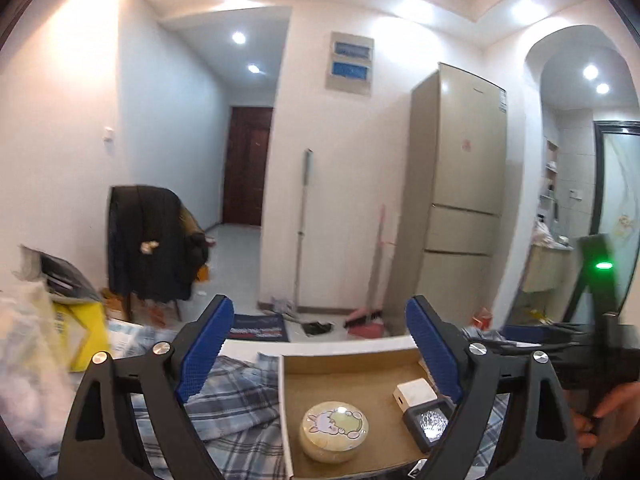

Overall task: Organize rigid objects
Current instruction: 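Withdraw both tools from the box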

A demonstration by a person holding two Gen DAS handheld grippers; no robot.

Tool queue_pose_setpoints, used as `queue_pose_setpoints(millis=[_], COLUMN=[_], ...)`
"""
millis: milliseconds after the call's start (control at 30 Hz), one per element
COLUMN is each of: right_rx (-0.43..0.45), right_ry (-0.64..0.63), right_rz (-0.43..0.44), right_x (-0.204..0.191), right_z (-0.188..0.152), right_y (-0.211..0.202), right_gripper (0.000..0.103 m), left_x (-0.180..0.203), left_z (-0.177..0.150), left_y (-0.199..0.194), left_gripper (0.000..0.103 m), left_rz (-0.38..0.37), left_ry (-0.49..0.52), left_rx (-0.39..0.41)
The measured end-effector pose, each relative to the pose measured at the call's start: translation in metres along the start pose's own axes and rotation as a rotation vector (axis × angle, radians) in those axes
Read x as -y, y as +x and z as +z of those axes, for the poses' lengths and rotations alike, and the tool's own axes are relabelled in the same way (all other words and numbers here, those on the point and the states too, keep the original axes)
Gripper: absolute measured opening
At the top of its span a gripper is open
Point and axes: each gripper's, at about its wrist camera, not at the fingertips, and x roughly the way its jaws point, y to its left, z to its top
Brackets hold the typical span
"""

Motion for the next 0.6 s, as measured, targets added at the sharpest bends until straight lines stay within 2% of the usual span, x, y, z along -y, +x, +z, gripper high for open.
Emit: queue_pose_setpoints(millis=[33, 167, 267, 367, 500, 600], right_rx=[0.024, 0.11, 0.113, 0.122, 0.138, 0.15], right_ry=[-0.013, -0.06, -0.042, -0.009, -0.015, -0.025], right_rz=[0.003, 0.022, 0.041, 0.064, 0.055, 0.058], right_x=[-0.004, -0.013, -0.015, -0.012, -0.011, -0.012], right_z=[0.0, -0.01, -0.023, -0.039, -0.056, -0.069], right_y=[-0.012, -0.059, -0.077, -0.09, -0.1, -0.104], right_gripper=[0.074, 0.084, 0.093, 0.103, 0.103, 0.103], left_x=[0.002, 0.01, 0.015, 0.018, 0.02, 0.02], left_z=[0.004, 0.014, 0.016, 0.014, 0.004, -0.005], left_y=[-0.009, -0.053, -0.084, -0.105, -0.126, -0.138], left_gripper=[0.103, 0.103, 0.103, 0.103, 0.103, 0.103], left_rz=[-0.004, -0.018, -0.015, -0.009, -0.073, -0.015], left_ry=[-0.001, 0.029, 0.034, 0.017, 0.031, 0.038], left_rx=[0.009, 0.063, 0.092, 0.088, 0.017, 0.025])
